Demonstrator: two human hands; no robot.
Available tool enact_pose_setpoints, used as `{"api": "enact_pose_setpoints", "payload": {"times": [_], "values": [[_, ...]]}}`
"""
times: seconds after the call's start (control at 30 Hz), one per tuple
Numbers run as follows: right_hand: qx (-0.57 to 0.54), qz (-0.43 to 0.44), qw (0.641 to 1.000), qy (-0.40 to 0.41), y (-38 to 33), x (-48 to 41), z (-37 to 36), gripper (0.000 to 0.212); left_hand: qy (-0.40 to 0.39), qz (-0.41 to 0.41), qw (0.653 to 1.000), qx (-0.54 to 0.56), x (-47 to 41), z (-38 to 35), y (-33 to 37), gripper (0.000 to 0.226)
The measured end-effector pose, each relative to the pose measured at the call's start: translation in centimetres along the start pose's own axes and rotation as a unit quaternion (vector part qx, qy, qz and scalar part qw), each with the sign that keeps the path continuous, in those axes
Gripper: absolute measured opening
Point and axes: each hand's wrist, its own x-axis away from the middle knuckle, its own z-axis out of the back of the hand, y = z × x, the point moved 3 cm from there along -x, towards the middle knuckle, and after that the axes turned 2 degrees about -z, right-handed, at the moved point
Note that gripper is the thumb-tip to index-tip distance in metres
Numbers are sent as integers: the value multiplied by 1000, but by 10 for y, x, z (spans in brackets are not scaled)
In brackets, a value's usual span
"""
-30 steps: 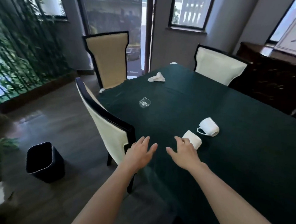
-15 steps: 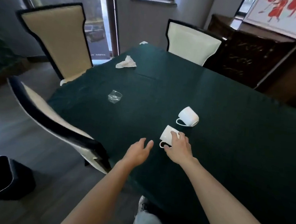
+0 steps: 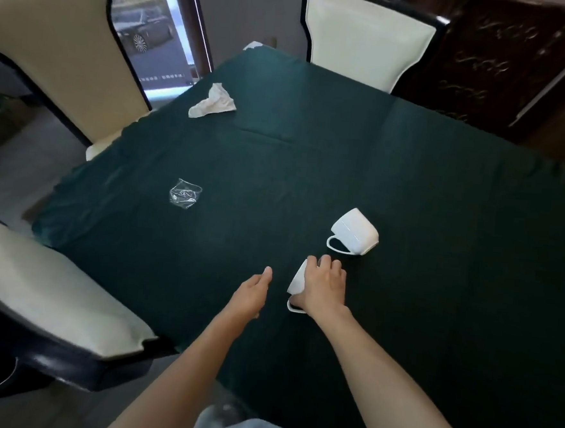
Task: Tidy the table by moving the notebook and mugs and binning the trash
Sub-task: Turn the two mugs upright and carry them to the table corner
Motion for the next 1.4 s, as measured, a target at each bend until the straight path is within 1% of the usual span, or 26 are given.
{"api": "enact_pose_setpoints", "payload": {"times": [0.07, 0.13, 0.2, 0.27, 0.37, 0.43, 0.5, 0.6, 0.77, 0.87, 0.97, 1.07, 1.17, 1.23, 1.33, 1.4], "values": [[-31, 15, 999, 8, 0, -2, 3, 96, -3, 1, 1000, 3, -9, 4, 8, 47], [-115, 38, 992, 18, 0, 1, 8, 96, -17, 0, 1000, 19, -16, 10, 18, 47], [-240, 56, 969, 4, -3, 7, 11, 95, -35, 10, 999, 32, -19, 16, 28, 55], [-315, 69, 946, -13, -8, 12, 9, 92, -39, 12, 998, 38, -22, 20, 35, 59], [-359, 68, 930, -31, -12, 16, 4, 91, -41, 9, 998, 54, -24, 26, 36, 59], [-381, 46, 922, -46, -12, 16, 3, 91, -46, 2, 996, 80, -23, 27, 32, 56], [-399, 21, 914, -65, -11, 16, 4, 96, -49, 1, 994, 102, -23, 26, 27, 53], [-386, 13, 918, -85, -12, 17, 5, 100, -57, 7, 991, 118, -22, 21, 23, 47], [-352, 5, 930, -103, -9, 18, 6, 103, -69, 7, 989, 127, -24, 15, 22, 45], [-334, -1, 935, -121, -9, 19, 7, 113, -78, 15, 991, 108, -27, 16, 22, 46], [-320, -10, 936, -146, -3, 20, 11, 123, -59, 18, 997, 39, -37, 17, 30, 50], [-297, -38, 943, -143, 12, 15, 20, 119, -32, -28, 999, -22, -53, 17, 50, 57], [-273, -74, 947, -154, 31, 7, 31, 108, -34, -65, 996, -40, -64, 11, 79, 60], [-257, -91, 954, -129, 43, 1, 40, 95, -47, -82, 994, -50, -71, 3, 97, 58], [-257, -128, 958, -21, 59, -12, 56, 75, -66, -105, 990, -60, -81, -14, 124, 48], [-253, -151, 955, 43, 68, -23, 65, 72, -82, -110, 989, -59, -87, -26, 139, 45]]}}
